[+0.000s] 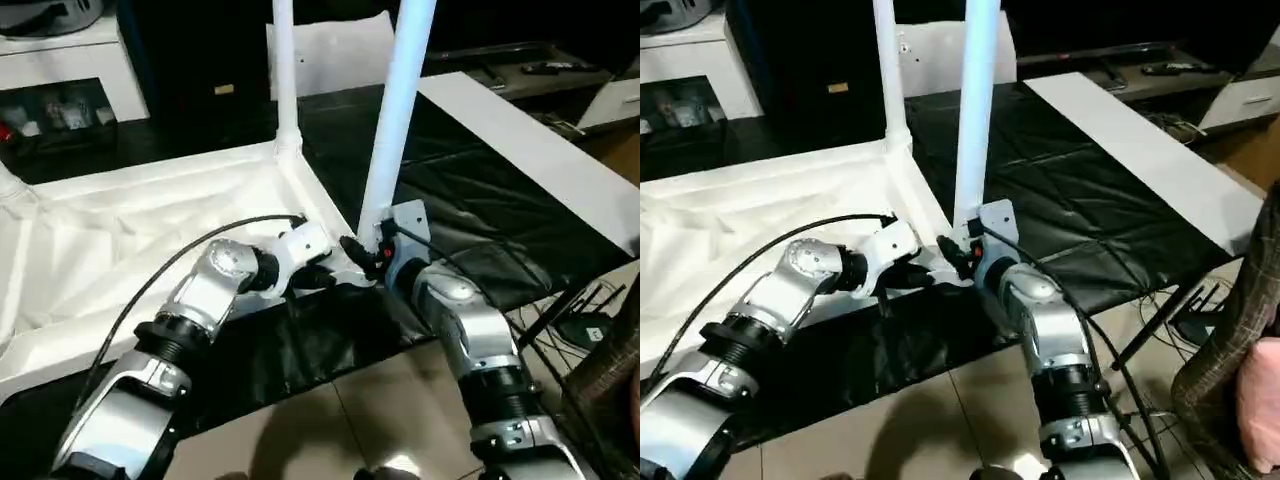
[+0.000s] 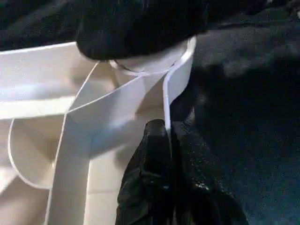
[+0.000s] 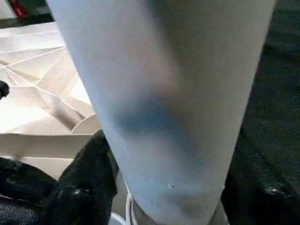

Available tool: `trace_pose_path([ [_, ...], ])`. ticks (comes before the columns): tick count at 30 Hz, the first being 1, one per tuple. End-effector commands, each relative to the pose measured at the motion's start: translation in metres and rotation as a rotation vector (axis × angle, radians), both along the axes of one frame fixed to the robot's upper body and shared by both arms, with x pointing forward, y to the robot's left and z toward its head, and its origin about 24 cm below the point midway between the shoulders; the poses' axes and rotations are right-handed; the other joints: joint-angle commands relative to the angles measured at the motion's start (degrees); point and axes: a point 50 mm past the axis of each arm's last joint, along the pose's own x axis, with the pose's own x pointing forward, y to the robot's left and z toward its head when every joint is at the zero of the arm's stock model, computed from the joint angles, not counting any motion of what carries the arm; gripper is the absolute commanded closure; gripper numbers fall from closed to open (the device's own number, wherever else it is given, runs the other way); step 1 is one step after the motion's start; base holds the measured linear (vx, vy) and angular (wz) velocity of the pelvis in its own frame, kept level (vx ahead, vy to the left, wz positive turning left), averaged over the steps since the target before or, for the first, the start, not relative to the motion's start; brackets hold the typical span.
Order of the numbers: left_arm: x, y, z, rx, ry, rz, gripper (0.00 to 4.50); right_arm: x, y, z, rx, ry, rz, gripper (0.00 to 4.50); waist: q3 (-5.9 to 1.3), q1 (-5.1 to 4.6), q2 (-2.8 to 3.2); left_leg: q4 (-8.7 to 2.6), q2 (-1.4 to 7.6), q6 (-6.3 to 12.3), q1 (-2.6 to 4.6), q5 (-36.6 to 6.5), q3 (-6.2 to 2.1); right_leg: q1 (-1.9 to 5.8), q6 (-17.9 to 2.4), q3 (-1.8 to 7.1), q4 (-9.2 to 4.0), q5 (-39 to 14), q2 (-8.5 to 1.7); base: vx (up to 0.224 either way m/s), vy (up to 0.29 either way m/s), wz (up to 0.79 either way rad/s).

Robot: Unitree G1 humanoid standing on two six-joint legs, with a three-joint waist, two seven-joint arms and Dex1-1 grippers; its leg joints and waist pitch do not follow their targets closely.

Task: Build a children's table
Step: Rotate leg to tighten

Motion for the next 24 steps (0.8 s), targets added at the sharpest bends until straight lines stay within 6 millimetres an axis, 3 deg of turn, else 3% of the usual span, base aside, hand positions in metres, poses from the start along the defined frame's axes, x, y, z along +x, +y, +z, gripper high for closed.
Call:
trace_pose_path([
  [1, 0.001, -0.016, 0.023, -0.062, -0.099, -0.112, 4.50, -0.009, 0.020, -0.005, 0.045, 0.033, 0.079, 1.21, -4.04, 0.22, 0.83, -3.75, 1.73, 1.88, -0.03, -8.4, -0.53, 3.66, -11.6, 3.35, -3.70, -9.1, -3.99, 0.000, 0.000, 0.00],
  [6, 0.000, -0.010, 0.021, -0.029, -0.133, -0.165, 4.50, -0.015, 0.010, -0.005, 0.029, 0.006, 0.091, 0.84, -3.98, 0.66, 0.84, -3.78, 1.77, 1.94, 0.09, -8.7, -0.47, 3.69, -11.6, 3.47, -3.65, -9.0, -4.04, 0.000, 0.000, 0.00],
  [10, 0.008, -0.002, 0.020, -0.004, -0.211, -0.139, 4.50, -0.026, -0.011, -0.008, -0.049, -0.052, 0.064, 0.53, -3.71, 1.39, 0.89, -3.88, 1.70, 1.17, 0.22, -10.7, -0.35, 3.55, -9.6, 3.49, -4.34, -13.2, -4.01, 0.000, 0.000, 0.00],
  [12, 0.012, 0.000, 0.021, -0.005, -0.251, -0.111, 4.50, -0.032, -0.021, -0.009, -0.046, -0.058, 0.037, 0.40, -3.65, 1.81, 0.75, -3.92, 1.74, 0.97, 0.47, -11.8, -0.36, 3.40, -8.3, 3.51, -4.64, -15.2, -4.08, 0.000, 0.000, 0.00],
  [13, 0.013, 0.000, 0.022, -0.007, -0.267, -0.098, 4.50, -0.034, -0.024, -0.009, -0.040, -0.056, 0.026, 0.26, -3.71, 1.67, 0.68, -4.10, 1.75, 0.75, 0.11, -11.7, -0.60, 3.69, -8.2, 3.43, -4.39, -15.8, -4.19, 0.000, 0.000, 0.00],
  [14, 0.015, 0.000, 0.023, -0.021, -0.288, -0.082, 4.50, -0.037, -0.028, -0.010, -0.036, -0.055, 0.012, 0.11, -3.61, 1.59, 0.04, -4.07, 1.67, 0.98, -0.01, -11.8, -0.48, 3.65, -7.7, 3.40, -4.69, -16.5, -4.06, 0.000, 0.000, 0.00],
  [16, 0.015, 0.002, 0.025, -0.097, -0.309, -0.038, 4.50, -0.054, -0.038, -0.007, -0.010, -0.058, 0.008, 0.04, -3.63, 2.07, 0.01, -3.88, 1.68, 1.82, 0.09, -10.8, -0.41, 3.61, -7.0, 3.53, -4.79, -16.8, -4.15, 0.000, 0.000, 0.00],
  [17, 0.015, 0.003, 0.025, -0.101, -0.308, -0.037, 4.22, -0.055, -0.039, -0.007, -0.009, -0.060, 0.009, 0.01, -3.68, 2.31, 0.05, -3.89, 1.87, 2.08, 0.24, -10.5, -0.44, 3.46, -7.1, 3.62, -4.68, -15.9, -4.27, 0.000, 0.000, 0.00],
  [18, 0.015, 0.003, 0.025, -0.113, -0.305, -0.032, 4.22, -0.058, -0.039, -0.006, -0.006, -0.064, 0.015, 0.01, -3.77, 2.03, 0.02, -3.99, 1.80, 2.29, -0.27, -9.5, -0.57, 3.74, -7.5, 3.50, -4.28, -14.4, -4.16, 0.000, 0.000, 0.00],
  [19, 0.014, 0.005, 0.027, -0.163, -0.287, -0.020, 3.95, -0.064, -0.041, -0.001, 0.006, -0.090, 0.019, 0.00, -3.74, 1.74, -0.40, -3.92, 1.70, 2.45, -0.46, -9.4, -0.54, 3.82, -7.8, 3.44, -4.21, -14.1, -4.21, 0.000, 0.000, 0.00],
  [24, 0.015, 0.013, 0.032, -0.277, -0.283, 0.082, 3.56, -0.069, -0.039, 0.007, -0.005, -0.135, 0.037, 0.00, -3.45, 1.77, 0.15, -3.90, 1.76, 2.37, -0.18, -11.3, -0.45, 3.39, -8.2, 3.29, -4.67, -17.5, -4.21, 0.000, 0.000, 0.00],
])
